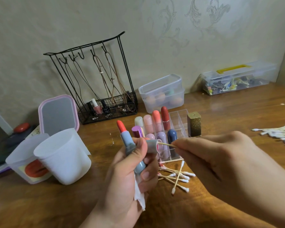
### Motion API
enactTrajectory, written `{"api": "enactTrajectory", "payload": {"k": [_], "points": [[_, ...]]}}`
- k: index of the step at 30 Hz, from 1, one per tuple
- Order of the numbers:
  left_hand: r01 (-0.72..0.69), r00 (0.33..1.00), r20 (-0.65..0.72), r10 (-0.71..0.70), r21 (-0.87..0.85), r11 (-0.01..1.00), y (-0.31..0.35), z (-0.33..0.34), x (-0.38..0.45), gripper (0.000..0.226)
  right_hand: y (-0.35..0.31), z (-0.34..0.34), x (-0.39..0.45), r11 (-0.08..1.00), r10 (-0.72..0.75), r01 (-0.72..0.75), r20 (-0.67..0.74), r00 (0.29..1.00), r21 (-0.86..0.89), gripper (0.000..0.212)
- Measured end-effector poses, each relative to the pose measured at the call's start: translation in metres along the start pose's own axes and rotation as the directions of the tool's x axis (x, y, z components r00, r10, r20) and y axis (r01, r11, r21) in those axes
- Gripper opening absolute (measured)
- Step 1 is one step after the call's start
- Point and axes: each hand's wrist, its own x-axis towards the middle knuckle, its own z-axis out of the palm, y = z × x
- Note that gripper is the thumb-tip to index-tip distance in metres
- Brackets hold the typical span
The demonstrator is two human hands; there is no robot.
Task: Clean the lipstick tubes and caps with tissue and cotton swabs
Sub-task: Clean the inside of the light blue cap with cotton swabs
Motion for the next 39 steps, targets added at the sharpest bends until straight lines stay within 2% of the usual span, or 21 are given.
{"api": "enactTrajectory", "payload": {"k": [4,8,11,14,17,20,23,25,28,30,33,35,37,39], "points": [[0.003,1.0,-0.016,-0.002,0.048,0.999,0.0,0.0,-0.001,0.018,-0.005,0.0,-0.001,0.998,-0.003,0.008,0.074,0.997,-0.07,0.029],[0.016,1.0,-0.014,-0.014,0.128,0.992,-0.001,0.001,-0.002,0.019,-0.008,-0.003,-0.001,0.999,-0.018,0.012,0.134,0.991,0.044,0.032],[0.007,1.0,-0.021,-0.003,0.175,0.985,0.0,0.0,-0.002,0.023,-0.005,-0.002,-0.003,0.989,0.016,-0.03,0.099,0.995,0.147,0.03],[0.002,1.0,-0.024,0.003,0.221,0.975,0.0,-0.001,-0.002,0.027,-0.006,0.001,-0.002,0.996,0.07,-0.072,0.041,0.997,0.046,0.032],[0.037,0.999,-0.033,-0.031,0.182,0.983,-0.001,-0.002,-0.001,0.028,-0.012,0.002,-0.002,0.995,0.087,-0.083,0.089,0.992,-0.05,0.03],[0.061,0.998,-0.008,-0.061,0.159,0.985,-0.004,-0.003,0.001,0.032,-0.012,0.002,-0.004,0.998,0.063,-0.066,0.189,0.98,0.01,0.034],[0.048,0.998,0.023,-0.053,0.171,0.984,-0.006,-0.004,0.002,0.028,-0.006,0.003,-0.004,0.986,0.095,-0.113,0.147,0.985,0.121,0.033],[0.059,0.998,0.026,-0.064,0.17,0.984,-0.006,-0.004,0.003,0.032,-0.004,0.005,-0.002,0.986,0.147,-0.155,0.111,0.983,0.064,0.031],[0.072,0.997,0.013,-0.075,0.157,0.985,-0.007,-0.005,0.003,0.036,-0.008,0.007,-0.003,0.985,0.169,-0.171,0.188,0.967,-0.007,0.033],[0.061,0.998,0.016,-0.065,0.177,0.982,-0.008,-0.006,0.003,0.036,-0.01,0.006,-0.003,0.99,0.119,-0.134,0.247,0.961,0.044,0.034],[0.054,0.998,0.025,-0.059,0.172,0.984,-0.008,-0.005,0.003,0.038,-0.005,0.006,-0.002,0.977,0.135,-0.16,0.172,0.976,0.138,0.03],[0.052,0.998,0.028,-0.057,0.164,0.985,-0.006,-0.005,0.004,0.038,-0.003,0.01,-0.001,0.974,0.188,-0.202,0.136,0.973,0.1,0.029],[0.048,0.998,0.02,-0.052,0.173,0.984,-0.007,-0.006,0.004,0.034,-0.006,0.011,-0.002,0.976,0.195,-0.209,0.194,0.961,0.058,0.031],[0.03,1.0,0.003,-0.031,0.202,0.979,-0.009,-0.007,0.003,0.032,-0.009,0.008,-0.001,0.981,0.126,-0.16,0.261,0.957,0.113,0.033]]}}
